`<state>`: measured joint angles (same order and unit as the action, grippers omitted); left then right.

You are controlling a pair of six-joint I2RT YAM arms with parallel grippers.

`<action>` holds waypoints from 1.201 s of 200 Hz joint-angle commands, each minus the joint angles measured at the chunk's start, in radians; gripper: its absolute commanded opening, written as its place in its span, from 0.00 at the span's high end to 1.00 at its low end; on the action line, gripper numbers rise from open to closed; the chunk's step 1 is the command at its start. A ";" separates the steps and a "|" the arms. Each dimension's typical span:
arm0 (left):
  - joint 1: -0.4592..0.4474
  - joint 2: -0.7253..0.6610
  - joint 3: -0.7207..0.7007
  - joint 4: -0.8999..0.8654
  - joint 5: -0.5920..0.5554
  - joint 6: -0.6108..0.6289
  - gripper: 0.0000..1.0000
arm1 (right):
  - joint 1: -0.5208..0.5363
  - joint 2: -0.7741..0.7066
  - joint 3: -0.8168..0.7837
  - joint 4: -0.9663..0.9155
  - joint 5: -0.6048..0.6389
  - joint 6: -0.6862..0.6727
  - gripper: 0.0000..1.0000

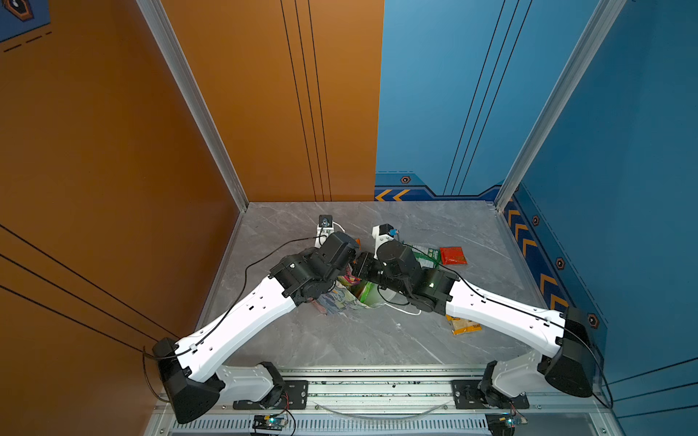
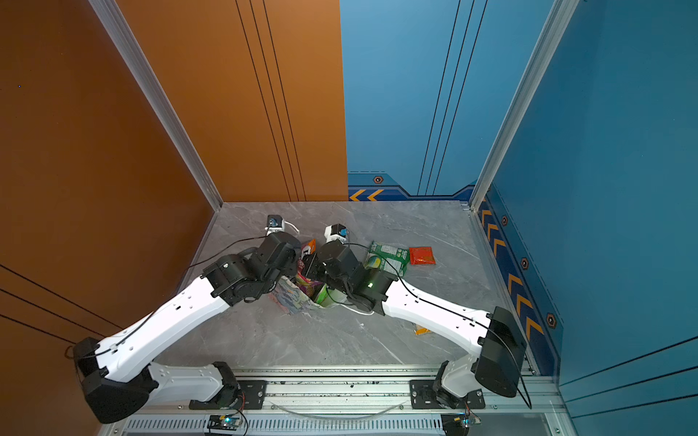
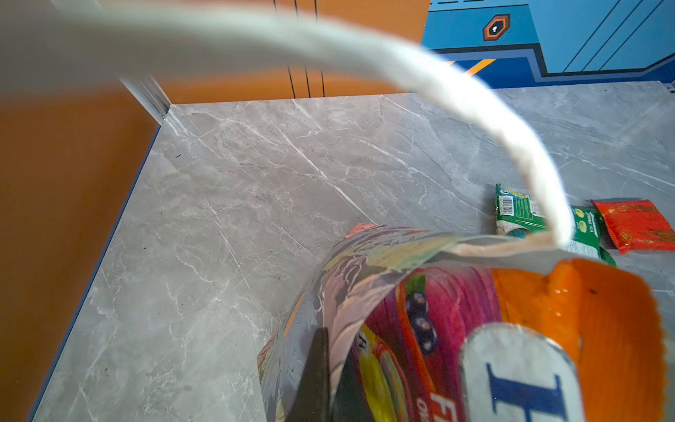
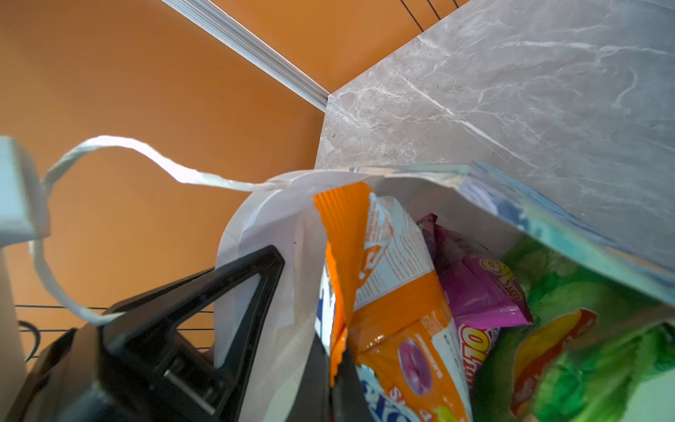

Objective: Place the snacks into the paper bag
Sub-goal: Place the snack in the paper bag.

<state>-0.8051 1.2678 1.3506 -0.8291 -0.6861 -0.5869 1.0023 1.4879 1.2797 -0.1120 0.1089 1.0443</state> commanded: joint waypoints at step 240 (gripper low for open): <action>0.106 -0.111 -0.038 0.074 0.152 -0.059 1.00 | -0.003 0.231 0.232 -0.165 -0.166 -0.116 1.00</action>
<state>-0.7078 1.1919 1.3109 -0.8562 -0.5564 -0.6300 0.9962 1.7119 1.4994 -0.2085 0.0105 0.9604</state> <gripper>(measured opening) 0.044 0.047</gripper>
